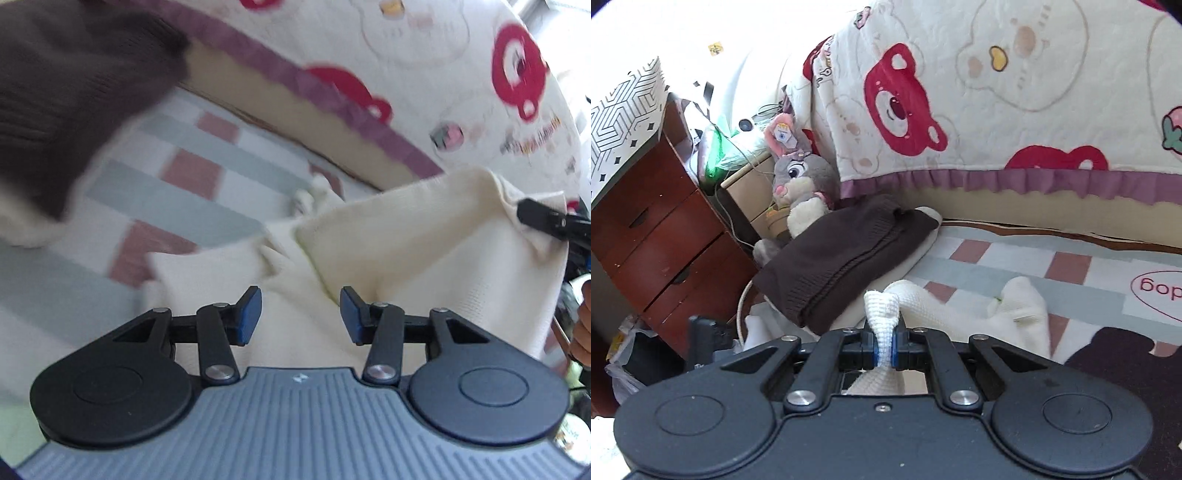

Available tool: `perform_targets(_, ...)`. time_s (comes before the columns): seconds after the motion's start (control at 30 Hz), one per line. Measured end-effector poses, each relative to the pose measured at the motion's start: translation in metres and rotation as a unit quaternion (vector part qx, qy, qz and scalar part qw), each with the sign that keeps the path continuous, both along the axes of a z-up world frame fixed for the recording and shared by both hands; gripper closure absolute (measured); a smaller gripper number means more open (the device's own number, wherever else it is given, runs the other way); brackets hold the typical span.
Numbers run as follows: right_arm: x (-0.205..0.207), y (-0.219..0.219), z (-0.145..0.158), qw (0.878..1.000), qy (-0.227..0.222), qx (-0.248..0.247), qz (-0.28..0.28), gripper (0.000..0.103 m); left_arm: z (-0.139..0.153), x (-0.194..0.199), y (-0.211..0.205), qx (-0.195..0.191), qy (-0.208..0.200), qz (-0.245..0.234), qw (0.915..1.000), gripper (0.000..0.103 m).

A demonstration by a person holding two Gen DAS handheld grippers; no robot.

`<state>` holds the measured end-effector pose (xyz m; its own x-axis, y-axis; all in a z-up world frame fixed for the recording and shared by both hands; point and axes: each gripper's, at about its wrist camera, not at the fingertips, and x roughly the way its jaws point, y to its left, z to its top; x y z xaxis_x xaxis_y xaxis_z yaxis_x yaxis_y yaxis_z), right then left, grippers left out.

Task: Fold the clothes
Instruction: 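Pinch the white romper edge with the right gripper and hold it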

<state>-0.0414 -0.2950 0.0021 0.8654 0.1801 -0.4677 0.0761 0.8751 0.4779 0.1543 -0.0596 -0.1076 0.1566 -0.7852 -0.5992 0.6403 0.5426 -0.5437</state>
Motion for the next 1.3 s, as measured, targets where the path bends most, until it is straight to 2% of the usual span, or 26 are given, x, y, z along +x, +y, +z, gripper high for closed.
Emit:
perform_targets(0.13,0.001,-0.009,-0.008,0.999,0.012,0.026,-0.012,0.094,-0.014,0.014,-0.042,0.028,0.004,-0.045,0.9986,0.058)
perform_targets(0.2,0.002,-0.009,-0.008,1.0,0.007,0.027,-0.008,0.094,-0.021,0.021,-0.064,0.032,0.019,-0.069,0.9969,0.058)
perform_targets(0.43,0.007,-0.008,-0.003,0.999,-0.012,0.028,0.011,0.094,-0.022,0.035,-0.124,-0.011,0.053,-0.127,0.9904,0.058)
perform_targets(0.5,0.008,-0.007,-0.002,0.999,-0.018,0.029,0.016,0.094,-0.015,0.034,-0.131,-0.036,0.048,-0.127,0.9901,0.058)
perform_targets(0.6,0.01,-0.007,0.0,0.999,-0.027,0.029,0.023,0.094,-0.013,0.037,-0.135,-0.086,0.078,-0.122,0.9858,0.058)
perform_targets(0.67,0.013,-0.007,0.001,0.999,-0.029,0.028,0.027,0.094,-0.014,0.04,-0.136,-0.097,0.095,-0.115,0.984,0.058)
perform_targets(0.83,0.024,-0.012,-0.003,0.999,-0.02,0.038,0.024,0.094,-0.022,0.052,-0.121,-0.065,0.097,-0.093,0.9888,0.056)
perform_targets(0.93,0.031,-0.017,-0.006,0.998,-0.016,0.055,0.022,0.094,-0.034,0.055,-0.108,-0.018,0.095,-0.098,0.9905,0.056)
perform_targets(1.0,0.036,-0.02,-0.008,0.997,-0.012,0.066,0.021,0.094,-0.042,0.051,-0.098,0.0,0.095,-0.116,0.9887,0.056)
perform_targets(1.07,0.042,-0.022,-0.009,0.997,-0.009,0.079,0.024,0.094,-0.046,0.041,-0.096,0.014,0.092,-0.153,0.9838,0.058)
perform_targets(1.13,0.047,-0.022,-0.01,0.995,-0.007,0.09,0.029,0.094,-0.047,0.033,-0.104,0.028,0.084,-0.182,0.9792,0.058)
perform_targets(1.2,0.05,-0.021,-0.011,0.994,-0.006,0.1,0.035,0.094,-0.044,0.032,-0.117,0.038,0.069,-0.18,0.9805,0.058)
perform_targets(1.3,0.053,-0.019,-0.013,0.992,-0.001,0.121,0.042,0.094,-0.04,0.038,-0.141,0.024,0.064,-0.168,0.9834,0.058)
